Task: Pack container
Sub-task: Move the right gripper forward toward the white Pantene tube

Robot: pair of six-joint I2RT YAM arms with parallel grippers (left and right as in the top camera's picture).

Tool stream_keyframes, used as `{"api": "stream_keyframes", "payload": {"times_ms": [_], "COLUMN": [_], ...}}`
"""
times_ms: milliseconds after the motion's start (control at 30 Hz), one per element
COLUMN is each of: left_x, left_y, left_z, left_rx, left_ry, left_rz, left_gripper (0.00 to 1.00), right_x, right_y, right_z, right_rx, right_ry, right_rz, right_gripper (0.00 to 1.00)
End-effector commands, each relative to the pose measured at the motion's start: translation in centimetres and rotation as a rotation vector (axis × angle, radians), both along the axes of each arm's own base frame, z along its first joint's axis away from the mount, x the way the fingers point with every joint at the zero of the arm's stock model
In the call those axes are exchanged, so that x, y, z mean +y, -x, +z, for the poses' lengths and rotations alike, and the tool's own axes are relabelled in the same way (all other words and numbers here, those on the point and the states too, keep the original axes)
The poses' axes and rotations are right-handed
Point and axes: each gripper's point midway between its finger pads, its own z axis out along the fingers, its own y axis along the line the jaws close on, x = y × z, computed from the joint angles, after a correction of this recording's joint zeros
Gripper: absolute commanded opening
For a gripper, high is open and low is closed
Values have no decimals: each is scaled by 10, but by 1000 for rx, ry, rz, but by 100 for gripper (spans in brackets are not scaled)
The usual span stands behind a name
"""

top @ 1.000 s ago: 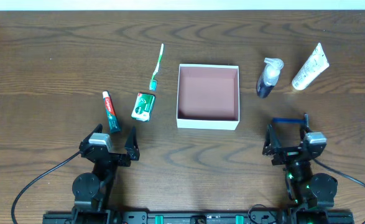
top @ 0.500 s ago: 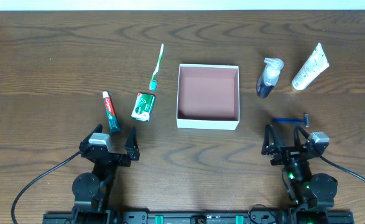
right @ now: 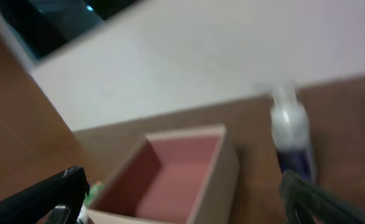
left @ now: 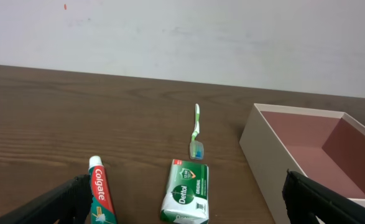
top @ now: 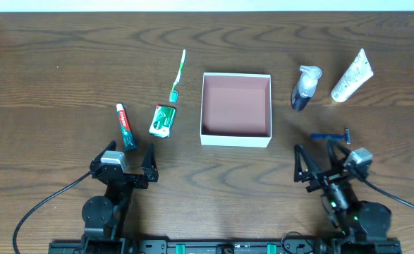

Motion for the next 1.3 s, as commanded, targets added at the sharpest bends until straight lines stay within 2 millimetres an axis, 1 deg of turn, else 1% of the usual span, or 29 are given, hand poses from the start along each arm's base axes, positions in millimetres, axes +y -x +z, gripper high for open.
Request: {"api": "stream_keyframes", "payload": {"times_ms": [0,67,100,167,233,333,433,533,633,733,800,933,1067,1167,1200,1267], "left_x": [2,2,2,2,2,2,2,2,2,2,2,2,2,2,2,2], "left_y": [0,0,0,0,0,0,0,0,0,0,0,0,0,0,0,0], "left_z": [-17,-17,-17,-17,-17,-17,-17,-17,-17,-17,-17,-17,-17,-17,-17,-17], "left_rx": [51,51,51,51,51,51,51,51,51,51,51,51,51,51,51,51], "left_ry": [-21,-21,-21,-21,-21,-21,-21,-21,-21,-21,-21,-21,-21,-21,-21,-21], "left_rz": [6,6,6,6,6,6,6,6,6,6,6,6,6,6,6,6], "left_gripper": [98,98,98,98,98,98,98,98,98,98,98,98,98,98,98,98], "right_x": [2,-1,-2,-5,-9,-9,-11,-12,-12,-12,-10,-1,2,3,0,-14], "right_y": [13,11,8,-3,-20,-48,-73,-93,-110,-135,-148,-157,-159,-163,-165,-172], "right_z": [63,84,91,95,90,75,63,50,38,29,19,5,5,8,7,5], "right_rx": [-135,-127,-105,-20,129,360,550,737,875,917,928,947,936,844,827,826], "right_ry": [67,98,125,162,203,276,312,338,375,372,361,328,332,462,510,565], "right_rz": [0,-22,-25,-40,-48,-9,21,66,114,123,142,197,216,277,273,201], "right_gripper": [99,99,99,99,99,99,99,99,99,99,99,99,99,99,99,99]}}
